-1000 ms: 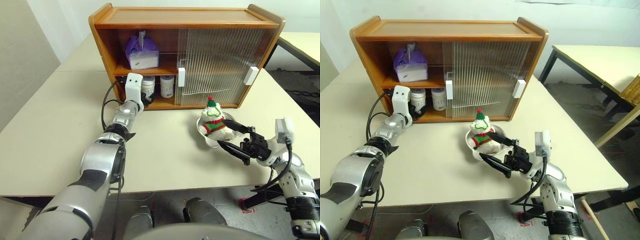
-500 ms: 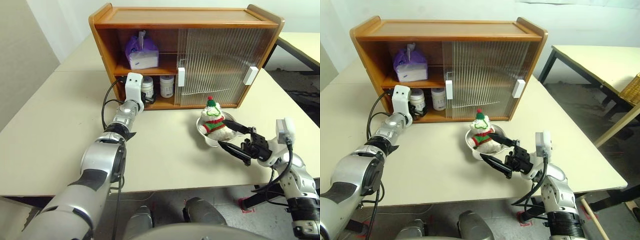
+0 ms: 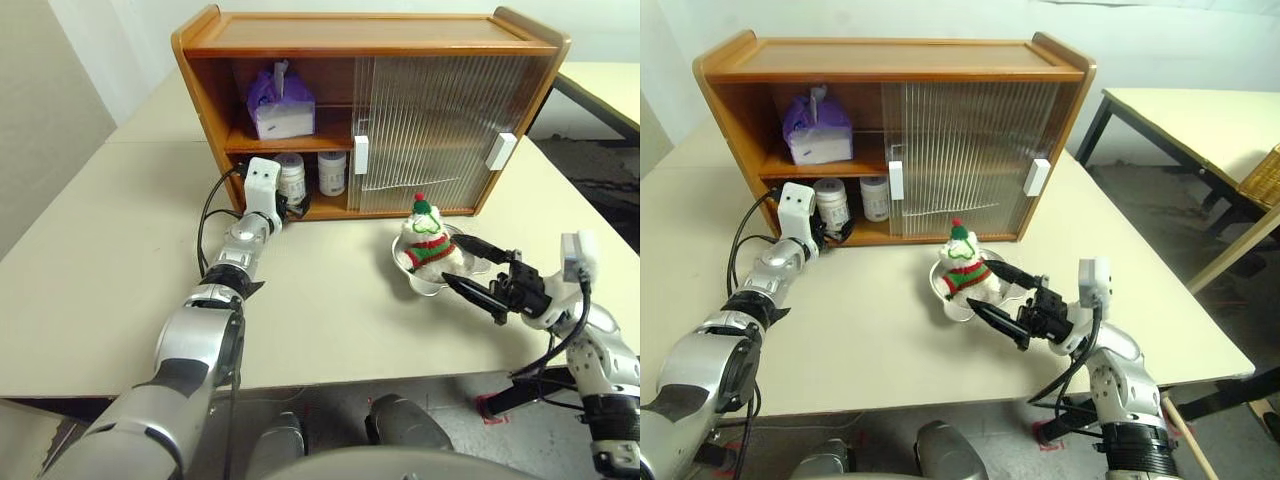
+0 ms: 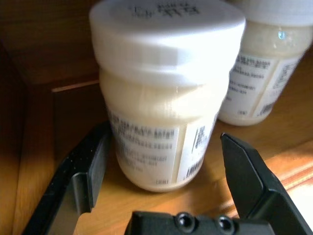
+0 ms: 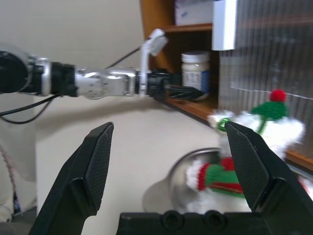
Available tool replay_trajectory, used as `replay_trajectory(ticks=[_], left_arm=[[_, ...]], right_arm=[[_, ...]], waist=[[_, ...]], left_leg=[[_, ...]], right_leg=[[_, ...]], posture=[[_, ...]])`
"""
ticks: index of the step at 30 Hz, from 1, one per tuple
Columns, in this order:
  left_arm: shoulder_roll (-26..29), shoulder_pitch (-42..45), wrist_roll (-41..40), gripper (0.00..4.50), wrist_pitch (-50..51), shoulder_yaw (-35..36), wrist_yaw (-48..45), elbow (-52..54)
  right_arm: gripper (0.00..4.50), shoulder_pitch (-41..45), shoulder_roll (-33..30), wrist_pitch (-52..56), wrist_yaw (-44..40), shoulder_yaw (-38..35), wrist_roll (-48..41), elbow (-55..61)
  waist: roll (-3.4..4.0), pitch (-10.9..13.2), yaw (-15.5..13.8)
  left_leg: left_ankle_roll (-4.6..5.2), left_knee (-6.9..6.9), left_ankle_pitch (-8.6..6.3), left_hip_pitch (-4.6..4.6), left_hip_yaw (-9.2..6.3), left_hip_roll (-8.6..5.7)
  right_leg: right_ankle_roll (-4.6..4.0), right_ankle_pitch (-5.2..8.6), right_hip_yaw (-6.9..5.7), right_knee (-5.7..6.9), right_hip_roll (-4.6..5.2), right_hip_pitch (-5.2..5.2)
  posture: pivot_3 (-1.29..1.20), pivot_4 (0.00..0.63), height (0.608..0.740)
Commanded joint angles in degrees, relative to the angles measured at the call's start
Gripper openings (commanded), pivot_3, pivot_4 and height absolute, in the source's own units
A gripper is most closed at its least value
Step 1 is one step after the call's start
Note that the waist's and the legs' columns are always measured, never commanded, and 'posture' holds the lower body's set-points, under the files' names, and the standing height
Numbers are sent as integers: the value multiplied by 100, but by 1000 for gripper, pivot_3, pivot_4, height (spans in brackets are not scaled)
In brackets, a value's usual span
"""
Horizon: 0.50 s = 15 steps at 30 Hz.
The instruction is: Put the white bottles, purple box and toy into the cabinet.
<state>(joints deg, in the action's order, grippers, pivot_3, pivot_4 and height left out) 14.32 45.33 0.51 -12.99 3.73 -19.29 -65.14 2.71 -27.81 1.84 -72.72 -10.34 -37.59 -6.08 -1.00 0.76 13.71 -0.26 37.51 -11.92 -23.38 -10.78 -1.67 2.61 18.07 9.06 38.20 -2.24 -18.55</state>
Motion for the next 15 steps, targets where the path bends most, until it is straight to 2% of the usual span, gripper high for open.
replay_trajectory(ticks=[1,10,13,15], left_arm=[[36,-286,27,4463,-89,-114,-212,579],[225,-1539,-178,4463,259,-261,-882,2810],[230,-1905,-301,3820,336,-280,-1048,3403],[200,-2074,-389,3194,361,-338,-1180,3724]], right_arm=[[4500,68,-141,210,183,-15,114,100],[4500,127,-345,169,166,129,419,23],[4500,145,-316,105,183,111,472,-15],[4500,165,-309,70,174,93,490,-52]], waist=[[0,0,-8],[0,0,-51],[0,0,-75],[0,0,-96]], left_leg=[[-1,0,0,0,0,0],[13,-13,-12,4,0,-1],[13,-18,-12,7,-2,0],[10,-20,-14,8,-5,0]], right_leg=[[0,2,0,0,0,0],[-1,6,1,0,0,-1],[-3,5,1,1,1,-1],[-6,5,2,1,1,-2]], posture=[[-300,0,740],[-277,0,740],[-276,0,740],[-271,0,740]])
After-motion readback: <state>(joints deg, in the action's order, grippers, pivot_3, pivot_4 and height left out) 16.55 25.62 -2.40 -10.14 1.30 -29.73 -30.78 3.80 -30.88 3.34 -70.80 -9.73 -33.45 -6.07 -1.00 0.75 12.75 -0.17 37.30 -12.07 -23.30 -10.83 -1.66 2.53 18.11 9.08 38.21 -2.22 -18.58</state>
